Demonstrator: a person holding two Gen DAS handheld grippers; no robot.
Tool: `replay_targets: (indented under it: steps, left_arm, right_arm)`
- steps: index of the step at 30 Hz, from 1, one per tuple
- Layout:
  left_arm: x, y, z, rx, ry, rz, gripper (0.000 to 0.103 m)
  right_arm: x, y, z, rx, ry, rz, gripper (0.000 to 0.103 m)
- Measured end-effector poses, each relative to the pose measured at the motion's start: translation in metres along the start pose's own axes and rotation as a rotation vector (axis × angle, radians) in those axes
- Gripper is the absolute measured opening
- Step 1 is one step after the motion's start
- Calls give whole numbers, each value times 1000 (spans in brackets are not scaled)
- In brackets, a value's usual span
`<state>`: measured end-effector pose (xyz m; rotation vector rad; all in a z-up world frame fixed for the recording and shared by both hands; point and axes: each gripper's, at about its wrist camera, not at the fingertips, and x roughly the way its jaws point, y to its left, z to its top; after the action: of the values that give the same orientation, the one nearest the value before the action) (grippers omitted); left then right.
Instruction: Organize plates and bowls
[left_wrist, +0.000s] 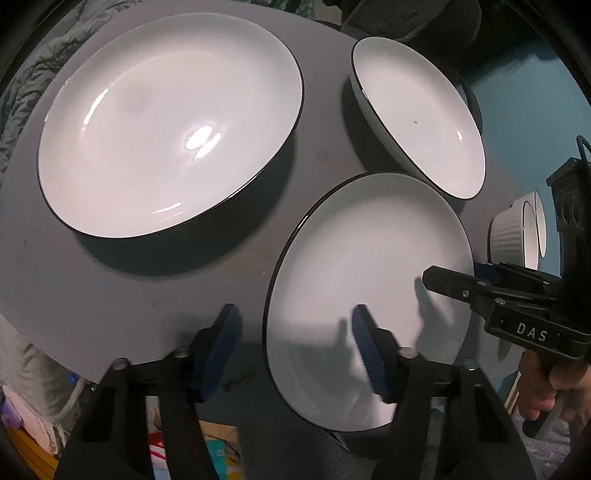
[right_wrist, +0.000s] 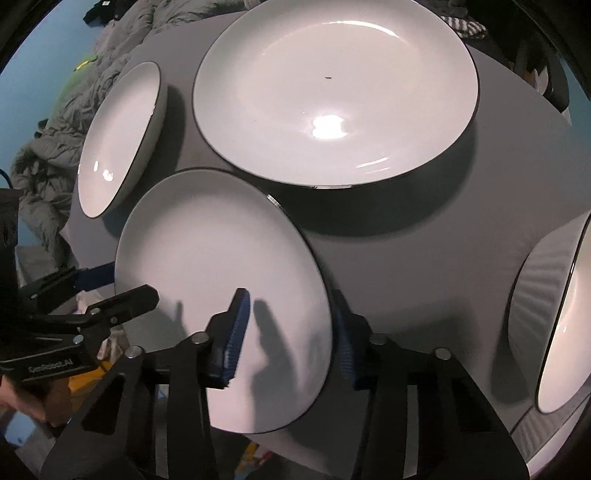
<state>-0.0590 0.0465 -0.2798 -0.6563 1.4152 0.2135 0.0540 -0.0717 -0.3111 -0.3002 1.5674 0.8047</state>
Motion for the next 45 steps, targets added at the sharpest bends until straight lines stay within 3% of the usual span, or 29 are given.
replay_targets:
  steps: [3,6,15,20,24,32,45]
  left_arm:
    - [1,6,0,-7,17,-6,50]
    - [4,10,-2,-8,24,1,36]
    - [1,19,-3,-40,12,2,29]
    - [8,9,-7,-62,2,8,28]
    - [10,12,-6,-72,31,-3,26]
    - [13,13,-7,-6,51,0,23]
    - [22,13,6,-27,85,-27,21]
  right_arm:
    - [3,-6,4,-5,18,18,38]
    - [2,1,3,-13,26,36,37]
    - [-4,-1,-2,-47,14,69,30]
    - [-7,-16,5,12,52,125,29]
    - [-5,-15,7,23,66,104,15]
    - [2,-23,12,101,111,178,14]
    - [1,-18,7,116,107,165,14]
